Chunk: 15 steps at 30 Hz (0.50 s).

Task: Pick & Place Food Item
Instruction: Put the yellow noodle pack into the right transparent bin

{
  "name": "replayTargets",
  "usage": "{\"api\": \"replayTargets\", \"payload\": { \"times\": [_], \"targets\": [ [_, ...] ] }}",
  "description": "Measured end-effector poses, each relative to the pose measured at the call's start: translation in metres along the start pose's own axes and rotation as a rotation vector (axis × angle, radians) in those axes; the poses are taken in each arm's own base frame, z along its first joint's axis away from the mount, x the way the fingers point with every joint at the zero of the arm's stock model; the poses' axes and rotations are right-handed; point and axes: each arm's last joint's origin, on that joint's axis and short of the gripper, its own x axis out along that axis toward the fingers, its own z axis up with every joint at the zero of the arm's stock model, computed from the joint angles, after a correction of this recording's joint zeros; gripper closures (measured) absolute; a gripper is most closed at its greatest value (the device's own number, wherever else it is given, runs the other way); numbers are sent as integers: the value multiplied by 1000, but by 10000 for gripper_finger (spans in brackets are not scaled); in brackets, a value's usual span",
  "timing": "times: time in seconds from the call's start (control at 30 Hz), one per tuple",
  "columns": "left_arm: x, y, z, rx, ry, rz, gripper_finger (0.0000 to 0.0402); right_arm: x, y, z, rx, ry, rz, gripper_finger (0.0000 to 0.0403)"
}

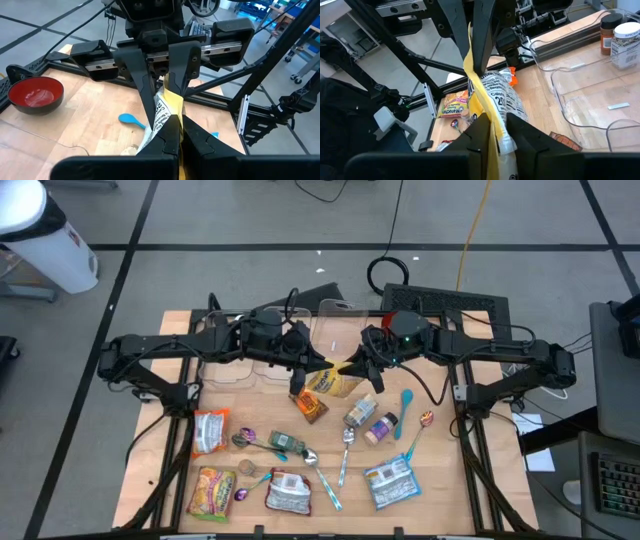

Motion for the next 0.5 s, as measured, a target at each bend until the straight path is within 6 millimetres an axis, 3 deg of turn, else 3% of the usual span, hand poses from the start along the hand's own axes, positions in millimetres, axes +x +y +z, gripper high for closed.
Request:
{"api": "replayTargets", "payload": {
  "times": [0.27,0.5],
  "targets": [
    [0,1,-2,5,25,7,401,0,0,0,-19,0,0,396],
    [0,1,-3,10,28,7,400,0,0,0,-22,-1,0,401]
  ]
}}
